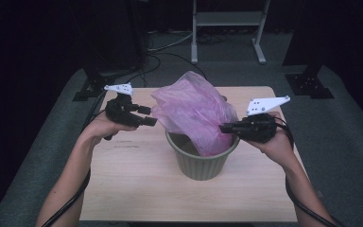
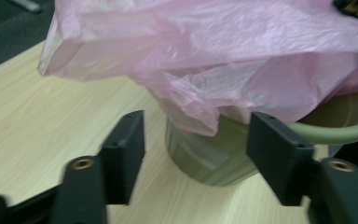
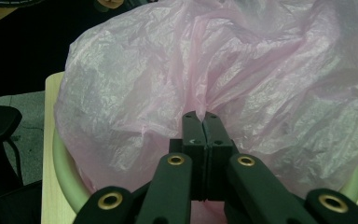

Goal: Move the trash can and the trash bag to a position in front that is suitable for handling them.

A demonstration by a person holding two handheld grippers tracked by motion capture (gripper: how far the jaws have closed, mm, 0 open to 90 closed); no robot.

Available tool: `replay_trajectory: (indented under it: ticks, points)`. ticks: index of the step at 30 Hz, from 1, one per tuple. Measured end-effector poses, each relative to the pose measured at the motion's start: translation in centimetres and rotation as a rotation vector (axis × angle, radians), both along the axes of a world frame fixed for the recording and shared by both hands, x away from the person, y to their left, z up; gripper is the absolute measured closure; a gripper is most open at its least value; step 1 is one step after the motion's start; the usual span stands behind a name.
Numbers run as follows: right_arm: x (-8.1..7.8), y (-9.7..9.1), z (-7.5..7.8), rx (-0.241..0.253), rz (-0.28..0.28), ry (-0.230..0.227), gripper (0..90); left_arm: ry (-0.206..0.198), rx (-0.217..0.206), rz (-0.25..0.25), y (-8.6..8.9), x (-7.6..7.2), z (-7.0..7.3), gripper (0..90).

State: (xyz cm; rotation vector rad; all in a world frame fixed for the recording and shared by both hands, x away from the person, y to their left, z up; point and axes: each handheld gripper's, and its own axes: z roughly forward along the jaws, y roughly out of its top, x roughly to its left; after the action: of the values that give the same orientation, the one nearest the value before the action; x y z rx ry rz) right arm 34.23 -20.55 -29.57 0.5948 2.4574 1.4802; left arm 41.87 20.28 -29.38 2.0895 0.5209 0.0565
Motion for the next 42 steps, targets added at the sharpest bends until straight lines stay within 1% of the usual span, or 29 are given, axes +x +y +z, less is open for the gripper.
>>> replay_trajectory:
  ticks: [1, 2, 3, 5, 7, 9, 12, 15, 18, 22, 24, 25, 27, 29, 32, 33, 35, 38, 42]
  points:
    - [0.0, 0.0, 0.0, 0.001, -0.001, 0.002, 89.9, -0.007, -0.010, -0.008, -0.1, -0.1, 0.2, 43.4]
    - [-0.1, -0.1, -0.1, 0.002, 0.000, 0.001, 89.8, -0.018, -0.013, -0.016, -0.1, -0.1, 0.3, 48.9]
    - [-0.1, -0.1, -0.1, 0.003, -0.001, 0.001, 89.8, -0.046, -0.012, -0.029, -0.3, -0.3, 0.6, 56.0]
    - [-0.1, -0.1, -0.2, 0.007, 0.000, 0.004, 89.6, -0.077, -0.009, -0.044, -0.6, -0.7, 1.1, 68.1]
    - [0.0, -0.1, -0.4, 0.006, -0.001, 0.009, 89.3, -0.111, -0.002, -0.059, -1.0, -1.1, 1.6, 77.7]
    - [0.0, -0.1, -0.5, 0.003, -0.001, 0.013, 89.2, -0.139, -0.006, -0.073, -1.4, -1.5, 2.0, 82.0]
    - [0.0, 0.0, -0.6, 0.001, 0.000, 0.015, 89.2, -0.157, -0.002, -0.100, -1.9, -2.0, 2.6, 89.0]
    - [0.0, -0.1, -0.6, 0.000, -0.002, 0.015, 88.5, -0.171, 0.006, -0.124, -2.3, -2.5, 3.2, 89.9]
    - [0.1, -0.4, -0.6, -0.007, -0.011, 0.023, 86.1, -0.194, 0.004, -0.146, -2.4, -3.1, 3.7, 90.0]
    - [0.2, -0.8, -0.3, 0.001, -0.021, 0.035, 76.5, -0.215, 0.014, -0.167, -2.7, -3.9, 4.3, 89.9]
    - [0.3, -0.8, 0.2, 0.017, -0.023, 0.031, 72.6, -0.225, 0.021, -0.177, -2.9, -4.2, 4.6, 90.0]
    - [0.4, -0.7, 0.5, 0.022, -0.025, 0.028, 69.5, -0.230, 0.019, -0.178, -3.0, -4.3, 4.8, 89.9]
    - [0.6, -0.5, 1.1, 0.032, -0.023, 0.027, 66.3, -0.237, 0.021, -0.187, -3.1, -4.5, 5.1, 89.9]
    - [1.0, 0.1, 2.0, 0.035, -0.018, 0.024, 63.0, -0.243, 0.023, -0.195, -3.4, -4.7, 5.3, 89.9]
    - [1.4, 1.4, 3.2, 0.027, -0.002, 0.016, 59.4, -0.250, 0.026, -0.211, -3.8, -4.9, 5.4, 89.9]
    - [1.5, 1.8, 3.5, 0.027, 0.007, 0.016, 58.5, -0.251, 0.024, -0.218, -4.0, -5.1, 5.5, 89.9]
    - [1.8, 3.0, 4.1, 0.022, 0.034, 0.019, 56.0, -0.258, 0.034, -0.230, -4.4, -5.2, 5.6, 89.9]
    - [2.1, 4.6, 4.6, 0.009, 0.074, 0.030, 53.4, -0.262, 0.036, -0.241, -4.8, -5.5, 5.7, 90.0]
    - [2.3, 6.2, 4.5, -0.012, 0.107, 0.035, 51.9, -0.277, 0.042, -0.264, -5.4, -6.0, 6.0, 89.9]
